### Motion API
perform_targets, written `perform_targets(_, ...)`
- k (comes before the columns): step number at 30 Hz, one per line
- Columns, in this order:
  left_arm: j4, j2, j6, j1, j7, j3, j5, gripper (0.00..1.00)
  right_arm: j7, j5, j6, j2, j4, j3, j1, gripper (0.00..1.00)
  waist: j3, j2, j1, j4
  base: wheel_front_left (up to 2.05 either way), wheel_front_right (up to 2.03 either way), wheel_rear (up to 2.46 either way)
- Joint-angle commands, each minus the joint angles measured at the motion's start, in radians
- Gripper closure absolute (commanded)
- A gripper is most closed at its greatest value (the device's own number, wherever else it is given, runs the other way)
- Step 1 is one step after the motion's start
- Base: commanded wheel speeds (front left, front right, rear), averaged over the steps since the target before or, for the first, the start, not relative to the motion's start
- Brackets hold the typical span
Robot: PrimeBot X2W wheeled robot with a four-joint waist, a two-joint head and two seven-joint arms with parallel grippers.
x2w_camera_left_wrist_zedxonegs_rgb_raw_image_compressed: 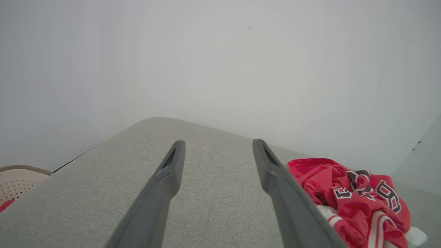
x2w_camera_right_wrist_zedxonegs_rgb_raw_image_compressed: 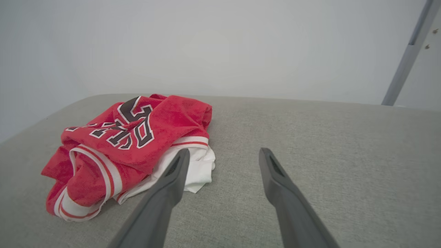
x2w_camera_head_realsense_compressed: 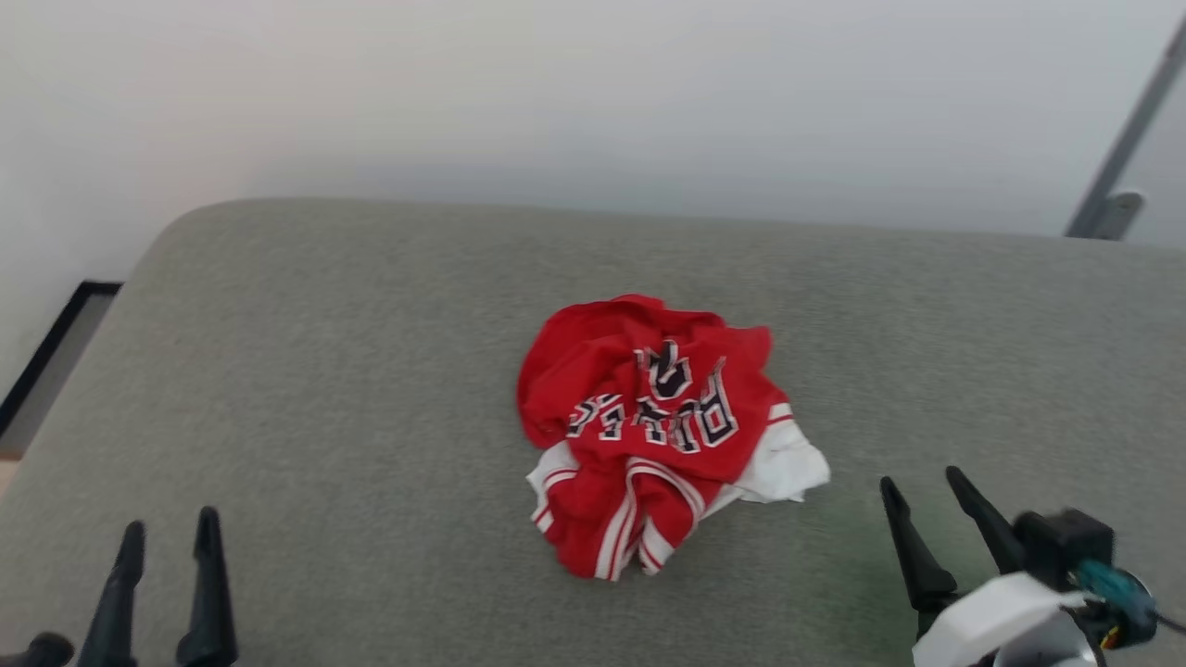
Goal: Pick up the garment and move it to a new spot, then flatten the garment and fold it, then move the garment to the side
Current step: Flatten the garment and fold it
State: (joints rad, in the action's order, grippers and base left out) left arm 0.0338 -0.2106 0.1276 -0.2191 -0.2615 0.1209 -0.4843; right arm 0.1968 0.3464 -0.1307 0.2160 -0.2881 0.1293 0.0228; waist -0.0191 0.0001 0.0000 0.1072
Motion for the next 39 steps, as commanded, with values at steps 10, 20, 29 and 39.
perform_targets(10,-0.001,0.001,0.004,0.080,-0.005,-0.087,-0.012,0.00,-0.285,0.075,0.000,0.112,-0.121,0.147,0.187,0.00,0.079,-0.0001,0.0000,0.169,0.00,0.00,0.00)
perform_targets(20,-0.012,0.013,0.004,0.137,-0.005,-0.136,-0.026,0.00,-0.566,0.105,0.000,0.150,-0.308,0.246,0.335,0.15,0.146,-0.0001,0.0000,0.243,0.00,0.00,0.00)
perform_targets(29,-0.022,0.013,0.004,0.148,-0.005,-0.116,-0.037,0.00,-0.690,0.175,0.003,0.217,-0.270,0.296,0.421,1.00,0.173,-0.0001,0.0000,0.199,0.00,0.00,0.00)
perform_targets(39,-0.004,-0.002,0.004,0.158,-0.005,-0.099,-0.043,0.00,-0.795,0.213,0.002,0.364,-0.046,0.110,0.362,1.00,0.199,-0.0001,0.0000,0.113,0.00,0.00,0.00)
